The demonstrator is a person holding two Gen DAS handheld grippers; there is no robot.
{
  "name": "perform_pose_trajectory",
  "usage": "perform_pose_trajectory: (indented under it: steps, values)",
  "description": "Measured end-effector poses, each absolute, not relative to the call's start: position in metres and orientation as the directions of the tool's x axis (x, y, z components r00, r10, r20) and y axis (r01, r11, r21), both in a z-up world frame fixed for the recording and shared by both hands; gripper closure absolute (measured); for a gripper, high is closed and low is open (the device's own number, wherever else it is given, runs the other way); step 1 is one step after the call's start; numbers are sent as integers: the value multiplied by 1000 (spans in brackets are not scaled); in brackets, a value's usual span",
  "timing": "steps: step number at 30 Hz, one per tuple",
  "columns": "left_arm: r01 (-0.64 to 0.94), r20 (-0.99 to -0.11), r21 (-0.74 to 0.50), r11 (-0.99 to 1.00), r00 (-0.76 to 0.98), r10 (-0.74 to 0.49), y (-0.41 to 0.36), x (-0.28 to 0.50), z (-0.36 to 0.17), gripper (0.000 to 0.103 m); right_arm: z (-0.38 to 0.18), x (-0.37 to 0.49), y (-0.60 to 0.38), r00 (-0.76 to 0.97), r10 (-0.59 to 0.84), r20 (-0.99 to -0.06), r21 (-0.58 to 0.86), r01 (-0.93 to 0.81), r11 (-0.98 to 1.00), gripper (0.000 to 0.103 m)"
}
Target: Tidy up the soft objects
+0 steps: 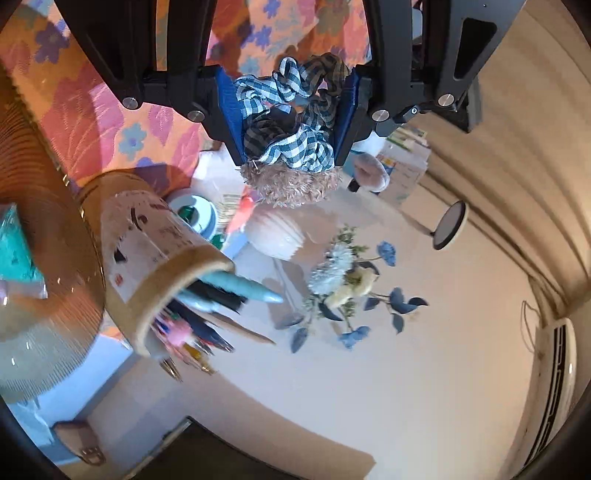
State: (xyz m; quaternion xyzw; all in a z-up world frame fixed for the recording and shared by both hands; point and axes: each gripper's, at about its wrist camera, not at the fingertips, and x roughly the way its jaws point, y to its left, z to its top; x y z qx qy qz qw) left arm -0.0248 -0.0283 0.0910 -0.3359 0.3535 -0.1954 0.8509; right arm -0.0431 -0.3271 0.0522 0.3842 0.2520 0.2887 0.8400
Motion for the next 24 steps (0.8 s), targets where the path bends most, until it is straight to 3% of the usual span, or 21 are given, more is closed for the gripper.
perform_pose_trajectory:
  steps: [8, 11, 20, 24]
  values:
    - [79, -495, -713, 696, 646, -581, -34, -21, 84, 21, 63, -56, -342, 751, 597, -284, 743, -221, 631, 55]
    - [2, -611, -634, 773, 611, -503, -35, -15, 78, 21, 60, -57, -339, 745, 582, -324, 723, -202, 661, 55]
    - [-76, -717, -380, 922, 654, -241, -17, -25, 92, 19, 56, -57, -332, 740, 564, -367, 703, -177, 689, 55]
    - [-47, -742, -354, 934, 622, -251, -13, -25, 89, 19, 51, -56, -331, 729, 570, -379, 708, -168, 686, 55]
